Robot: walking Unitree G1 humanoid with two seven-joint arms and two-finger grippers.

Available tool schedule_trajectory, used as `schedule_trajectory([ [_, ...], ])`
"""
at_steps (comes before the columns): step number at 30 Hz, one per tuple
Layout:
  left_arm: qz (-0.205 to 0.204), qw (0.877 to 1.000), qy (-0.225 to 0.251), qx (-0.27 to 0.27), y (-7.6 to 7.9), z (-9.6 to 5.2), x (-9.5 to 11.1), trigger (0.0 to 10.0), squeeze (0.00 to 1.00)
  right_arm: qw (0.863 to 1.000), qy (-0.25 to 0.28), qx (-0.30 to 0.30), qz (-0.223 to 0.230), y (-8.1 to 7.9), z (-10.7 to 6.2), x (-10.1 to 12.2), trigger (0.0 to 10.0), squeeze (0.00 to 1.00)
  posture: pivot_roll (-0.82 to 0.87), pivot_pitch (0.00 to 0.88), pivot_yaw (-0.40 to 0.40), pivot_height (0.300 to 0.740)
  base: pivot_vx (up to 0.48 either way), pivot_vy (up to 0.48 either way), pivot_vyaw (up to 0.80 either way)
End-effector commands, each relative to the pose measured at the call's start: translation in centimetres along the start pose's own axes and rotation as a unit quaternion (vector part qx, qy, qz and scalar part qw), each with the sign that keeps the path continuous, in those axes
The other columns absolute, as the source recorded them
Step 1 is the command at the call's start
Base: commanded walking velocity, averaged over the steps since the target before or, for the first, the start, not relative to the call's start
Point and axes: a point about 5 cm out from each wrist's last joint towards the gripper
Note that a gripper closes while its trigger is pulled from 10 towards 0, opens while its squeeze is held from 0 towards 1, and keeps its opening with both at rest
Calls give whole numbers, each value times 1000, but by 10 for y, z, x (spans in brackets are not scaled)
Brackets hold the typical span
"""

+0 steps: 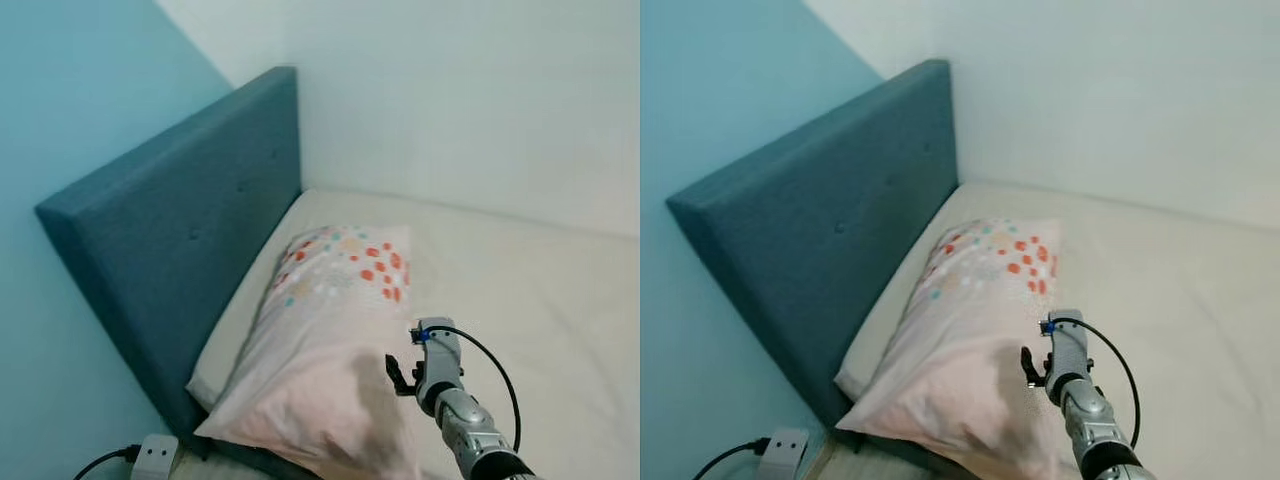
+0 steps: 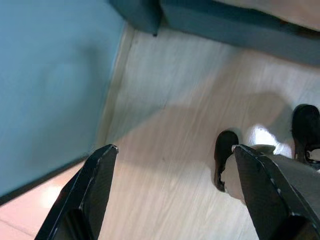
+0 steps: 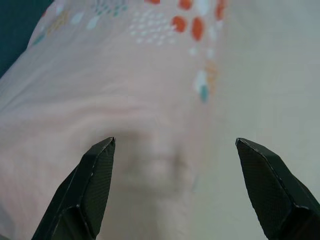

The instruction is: Clean up the room

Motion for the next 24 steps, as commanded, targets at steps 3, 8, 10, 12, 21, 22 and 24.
schedule_trajectory([
  [3,11,1000,-6,12,-7,-1,-4,10000,0,1000,9,5,20,-2,3,7,10000,0,27,0,-5,720,0,0,0],
  [8,16,1000,-4,15,-8,-1,-3,10000,0,999,18,-13,44,6,3,10,10000,0,26,0,-4,705,0,0,0],
  [10,17,1000,-3,15,-8,-1,-3,10000,0,998,11,-43,51,17,1,8,10000,0,27,0,-3,695,0,0,0],
  [12,17,1000,-2,17,-9,-1,-4,10000,0,996,0,-77,53,32,-2,4,10000,0,29,0,-2,685,0,0,0],
  [21,9,999,6,34,-19,-3,-3,10000,0,991,26,-98,88,57,-6,11,10000,0,31,8,3,650,0,0,0],
  [22,1,999,9,39,-20,-3,-2,10000,0,991,33,-95,93,58,-6,14,10000,0,31,8,3,645,0,0,0],
  [24,-11,999,18,46,-22,-2,2,10000,0,990,39,-92,97,58,-5,16,10000,0,32,17,3,640,0,0,0],
])
Point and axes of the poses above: a point about 5 cm out from each wrist's last joint towards the gripper, its own z axis pointing out of the wrist towards the gripper, its own x axis along the axis of the wrist's last joint, y = z × x, and after that the axes turned 12 degrees about -z, right-handed
